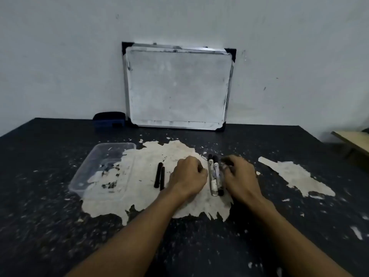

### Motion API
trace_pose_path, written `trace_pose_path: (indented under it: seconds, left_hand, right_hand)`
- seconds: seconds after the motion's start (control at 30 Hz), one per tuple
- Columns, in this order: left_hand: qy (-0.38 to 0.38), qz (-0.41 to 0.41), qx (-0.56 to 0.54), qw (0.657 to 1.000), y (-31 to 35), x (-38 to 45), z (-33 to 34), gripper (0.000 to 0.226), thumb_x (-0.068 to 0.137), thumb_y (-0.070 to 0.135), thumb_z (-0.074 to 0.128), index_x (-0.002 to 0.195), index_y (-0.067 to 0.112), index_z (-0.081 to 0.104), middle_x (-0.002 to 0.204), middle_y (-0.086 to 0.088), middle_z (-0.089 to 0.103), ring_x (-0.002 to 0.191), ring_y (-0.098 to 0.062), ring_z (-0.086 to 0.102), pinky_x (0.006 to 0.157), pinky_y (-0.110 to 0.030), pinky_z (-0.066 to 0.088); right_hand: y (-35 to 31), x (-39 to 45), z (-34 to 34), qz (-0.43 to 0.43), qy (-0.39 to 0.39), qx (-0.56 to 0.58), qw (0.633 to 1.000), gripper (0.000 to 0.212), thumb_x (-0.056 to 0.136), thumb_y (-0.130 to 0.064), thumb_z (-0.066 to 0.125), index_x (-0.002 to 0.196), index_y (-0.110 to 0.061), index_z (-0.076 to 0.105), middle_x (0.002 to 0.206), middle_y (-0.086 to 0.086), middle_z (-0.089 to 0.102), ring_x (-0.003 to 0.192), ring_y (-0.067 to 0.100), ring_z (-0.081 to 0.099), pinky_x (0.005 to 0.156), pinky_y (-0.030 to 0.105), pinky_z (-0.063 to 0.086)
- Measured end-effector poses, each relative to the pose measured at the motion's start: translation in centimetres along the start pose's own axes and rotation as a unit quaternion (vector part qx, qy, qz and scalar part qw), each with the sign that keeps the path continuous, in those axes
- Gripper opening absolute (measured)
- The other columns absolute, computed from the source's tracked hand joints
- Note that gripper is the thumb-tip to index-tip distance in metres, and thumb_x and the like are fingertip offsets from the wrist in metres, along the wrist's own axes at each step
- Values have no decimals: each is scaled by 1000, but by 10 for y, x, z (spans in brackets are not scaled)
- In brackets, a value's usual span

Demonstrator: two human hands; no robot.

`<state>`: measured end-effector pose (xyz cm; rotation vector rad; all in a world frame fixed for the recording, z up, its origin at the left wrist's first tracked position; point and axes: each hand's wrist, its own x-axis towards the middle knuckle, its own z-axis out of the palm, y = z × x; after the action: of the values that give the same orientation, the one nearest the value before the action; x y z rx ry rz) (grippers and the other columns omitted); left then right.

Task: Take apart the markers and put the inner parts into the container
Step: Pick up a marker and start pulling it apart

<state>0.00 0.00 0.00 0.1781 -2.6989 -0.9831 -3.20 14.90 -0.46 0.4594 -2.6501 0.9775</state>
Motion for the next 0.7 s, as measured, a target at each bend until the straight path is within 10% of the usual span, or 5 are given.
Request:
trace_pose_path:
  seconds: [0.23,0.47,0.7]
  left_hand:
    - [50,-60,43,996,-2,15,27,49,77,67,57,66,19,61,67,5,66,67,-20,63,58,-32,39]
    - [26,-67,-13,997,-5,19,19,27,86,35,65,73,12,70,70,-3,70,67,-23,67,67,-42,59]
    - [49,-97,37,993,6,16,23,45,78,54,71,73,11,60,73,-7,64,67,-27,63,52,-29,37]
  right_hand:
    - [24,7,15,29,78,114,990,27,93,-16,57,118,-16,66,110,-2,70,97,9,64,80,19,47]
    - [26,8,16,40,71,111,990,29,94,-21,57,121,-15,64,113,-1,70,99,11,63,87,28,52]
    - [22,8,15,42,69,97,992,30,93,-22,58,121,-15,65,112,-1,71,99,12,64,87,33,55]
